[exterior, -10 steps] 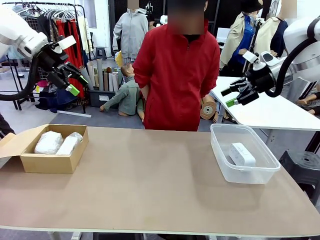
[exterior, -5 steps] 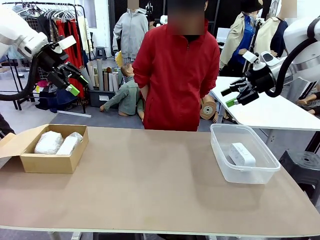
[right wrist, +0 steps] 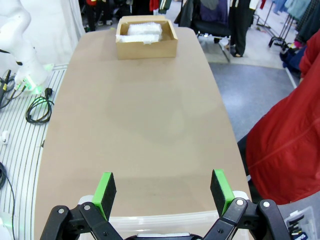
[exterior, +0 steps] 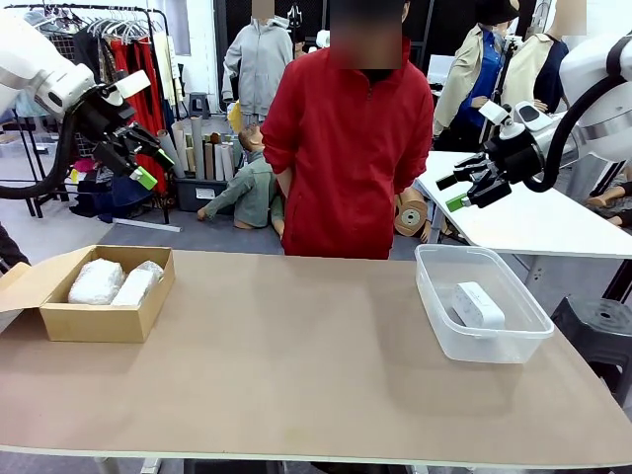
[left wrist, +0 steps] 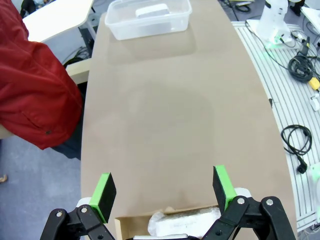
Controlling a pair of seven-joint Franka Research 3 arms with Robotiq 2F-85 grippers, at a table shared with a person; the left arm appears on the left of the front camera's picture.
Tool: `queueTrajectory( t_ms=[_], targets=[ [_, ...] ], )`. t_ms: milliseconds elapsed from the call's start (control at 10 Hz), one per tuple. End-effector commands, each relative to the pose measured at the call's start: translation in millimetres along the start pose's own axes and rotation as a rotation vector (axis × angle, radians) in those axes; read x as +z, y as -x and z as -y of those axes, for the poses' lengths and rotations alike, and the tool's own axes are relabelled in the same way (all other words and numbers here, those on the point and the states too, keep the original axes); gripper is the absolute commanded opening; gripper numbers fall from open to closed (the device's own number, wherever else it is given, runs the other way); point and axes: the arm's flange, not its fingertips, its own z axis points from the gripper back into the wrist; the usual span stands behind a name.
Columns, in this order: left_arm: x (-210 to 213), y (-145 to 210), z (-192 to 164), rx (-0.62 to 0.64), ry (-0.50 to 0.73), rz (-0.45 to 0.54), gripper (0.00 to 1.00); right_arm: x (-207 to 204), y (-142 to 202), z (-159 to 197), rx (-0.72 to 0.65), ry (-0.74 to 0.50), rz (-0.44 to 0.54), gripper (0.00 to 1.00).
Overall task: Separate and place wrapped and unwrapped clocks.
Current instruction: If the picked Digital clock is wrapped, place it in the Package Box ; if not, place it in the Organizing box.
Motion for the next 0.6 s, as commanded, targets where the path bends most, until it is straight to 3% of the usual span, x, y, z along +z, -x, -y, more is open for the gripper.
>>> queueTrajectory(
  t_ms=[0,500],
  targets=[
    [-0.2,-0.4,0.0,-0.008,-0.001,0.001,1.00,0.9,-1.7,-0.7,0.013,0.006,0.003,1.00],
    [-0.2,-0.4,0.0,-0.008,-0.001,0.001,1.00,0.9,-1.7,-0.7,0.013,0.006,0.003,1.00]
  ],
)
